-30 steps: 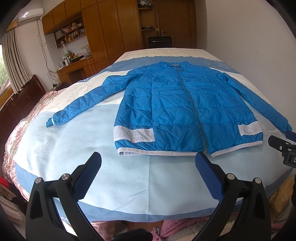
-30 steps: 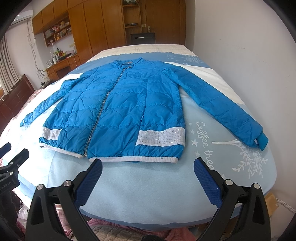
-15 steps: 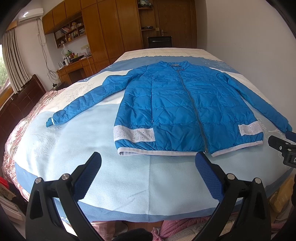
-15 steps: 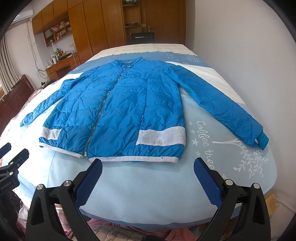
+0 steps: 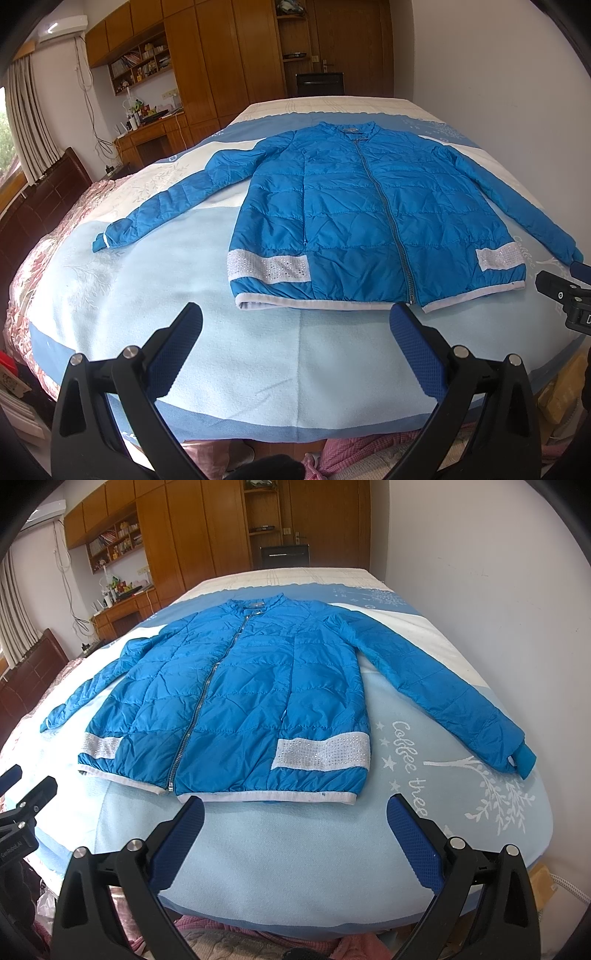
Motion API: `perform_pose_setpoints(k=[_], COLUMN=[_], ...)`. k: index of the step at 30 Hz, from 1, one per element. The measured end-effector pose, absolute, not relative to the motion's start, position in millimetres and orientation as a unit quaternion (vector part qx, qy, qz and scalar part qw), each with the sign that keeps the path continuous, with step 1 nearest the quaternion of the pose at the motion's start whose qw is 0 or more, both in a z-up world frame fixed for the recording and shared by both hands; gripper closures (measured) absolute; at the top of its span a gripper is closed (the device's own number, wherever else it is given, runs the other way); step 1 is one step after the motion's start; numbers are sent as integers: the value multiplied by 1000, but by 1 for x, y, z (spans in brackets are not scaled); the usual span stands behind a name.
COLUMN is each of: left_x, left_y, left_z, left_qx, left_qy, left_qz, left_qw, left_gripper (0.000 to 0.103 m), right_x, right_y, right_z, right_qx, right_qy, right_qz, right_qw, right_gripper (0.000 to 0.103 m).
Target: Fold large clothes
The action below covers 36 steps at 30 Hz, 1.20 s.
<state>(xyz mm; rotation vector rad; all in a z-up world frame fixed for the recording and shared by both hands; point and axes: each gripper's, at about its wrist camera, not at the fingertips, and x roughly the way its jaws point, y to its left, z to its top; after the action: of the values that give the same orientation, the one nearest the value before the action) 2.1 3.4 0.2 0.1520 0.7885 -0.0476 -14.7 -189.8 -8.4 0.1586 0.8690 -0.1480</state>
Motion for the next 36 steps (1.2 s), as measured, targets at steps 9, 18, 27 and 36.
perform_pose_setpoints(k=[9,18,27,36], left_x=[2,7,61,182], left_y=[3,6,-5,-85], left_z=[-1,-7,-25,-10], left_qx=[75,74,54,78], left_qy=[384,386,434,436], left_qz=[-23,-25,-69,-141], left_qw=[920,919,897,885], left_gripper=[3,3,3,3], right_x=[-13,-11,12,24], right_y=[-190,-191,-258,-397], right_z=[-8,-9,-18,-38], right_qx=[76,79,144,245], right_qy=[420,420,407,411], right_qz=[-72,-71,-112,-215], right_qw=[901,901,895,851], right_gripper=[4,4,4,4])
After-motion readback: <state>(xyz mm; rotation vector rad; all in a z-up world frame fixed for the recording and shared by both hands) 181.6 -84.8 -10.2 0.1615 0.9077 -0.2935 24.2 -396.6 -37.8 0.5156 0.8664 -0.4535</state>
